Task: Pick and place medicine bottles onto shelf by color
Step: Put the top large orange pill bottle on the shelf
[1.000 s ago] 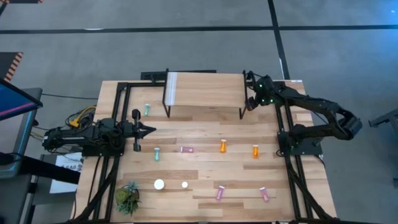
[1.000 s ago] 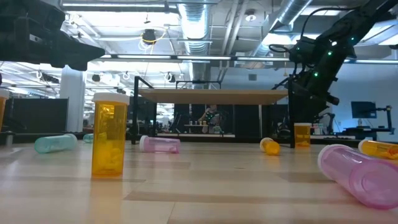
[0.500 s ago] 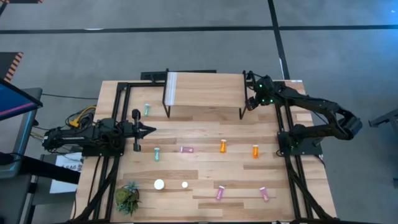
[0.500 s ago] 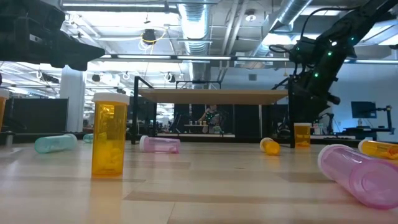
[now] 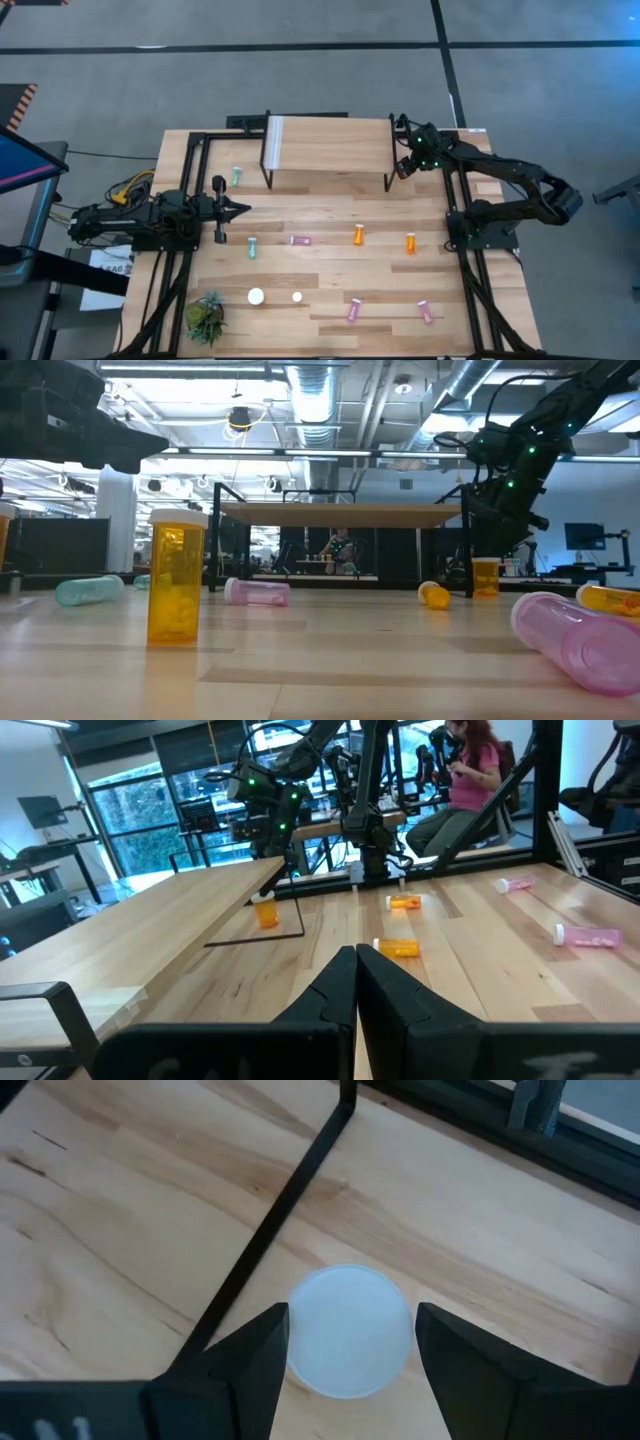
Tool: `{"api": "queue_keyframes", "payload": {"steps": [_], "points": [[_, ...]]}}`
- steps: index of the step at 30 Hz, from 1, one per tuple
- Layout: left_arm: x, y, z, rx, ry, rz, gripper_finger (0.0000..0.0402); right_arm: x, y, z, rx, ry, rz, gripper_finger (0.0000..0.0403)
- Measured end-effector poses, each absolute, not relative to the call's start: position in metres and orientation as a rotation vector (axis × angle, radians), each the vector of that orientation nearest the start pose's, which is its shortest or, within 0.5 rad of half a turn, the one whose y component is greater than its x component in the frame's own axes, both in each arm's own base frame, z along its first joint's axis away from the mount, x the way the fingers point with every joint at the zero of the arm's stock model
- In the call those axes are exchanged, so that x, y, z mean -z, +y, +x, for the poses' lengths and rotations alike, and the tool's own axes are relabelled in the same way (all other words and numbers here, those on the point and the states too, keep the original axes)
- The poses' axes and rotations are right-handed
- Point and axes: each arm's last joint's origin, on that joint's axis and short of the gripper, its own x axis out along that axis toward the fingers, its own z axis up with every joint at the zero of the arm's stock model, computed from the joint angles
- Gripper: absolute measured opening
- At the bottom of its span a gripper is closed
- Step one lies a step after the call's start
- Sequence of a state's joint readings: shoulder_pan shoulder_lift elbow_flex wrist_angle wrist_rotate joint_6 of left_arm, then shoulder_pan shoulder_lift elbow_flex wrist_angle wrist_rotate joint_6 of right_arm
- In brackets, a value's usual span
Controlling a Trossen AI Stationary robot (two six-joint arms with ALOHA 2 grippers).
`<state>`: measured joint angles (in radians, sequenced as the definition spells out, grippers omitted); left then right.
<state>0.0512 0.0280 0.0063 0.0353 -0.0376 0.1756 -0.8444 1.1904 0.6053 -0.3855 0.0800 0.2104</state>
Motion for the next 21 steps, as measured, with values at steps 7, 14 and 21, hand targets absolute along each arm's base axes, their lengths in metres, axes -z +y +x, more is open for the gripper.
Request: {"api": "queue_keyframes", "payload": {"steps": [7, 14, 21], "points": [[-0.1669, 0.0062, 0.0988, -0.090, -0.006, 0.175, 0.0000, -0.1834, -0.1612, 0.1402, 0.949, 0.847, 0.557, 0.0270], [-0.1669, 0.0061, 0.0988, -0.090, -0.006, 0.176, 0.0000, -0.1813, -0.1600, 0.1391, 0.947, 0.868, 0.565, 0.0315], [-0.1670, 0.0062, 0.0988, -0.090, -0.006, 0.176, 0.0000, -0.1850, -0.1609, 0.1398, 0.943, 0.873, 0.557, 0.0341]]}}
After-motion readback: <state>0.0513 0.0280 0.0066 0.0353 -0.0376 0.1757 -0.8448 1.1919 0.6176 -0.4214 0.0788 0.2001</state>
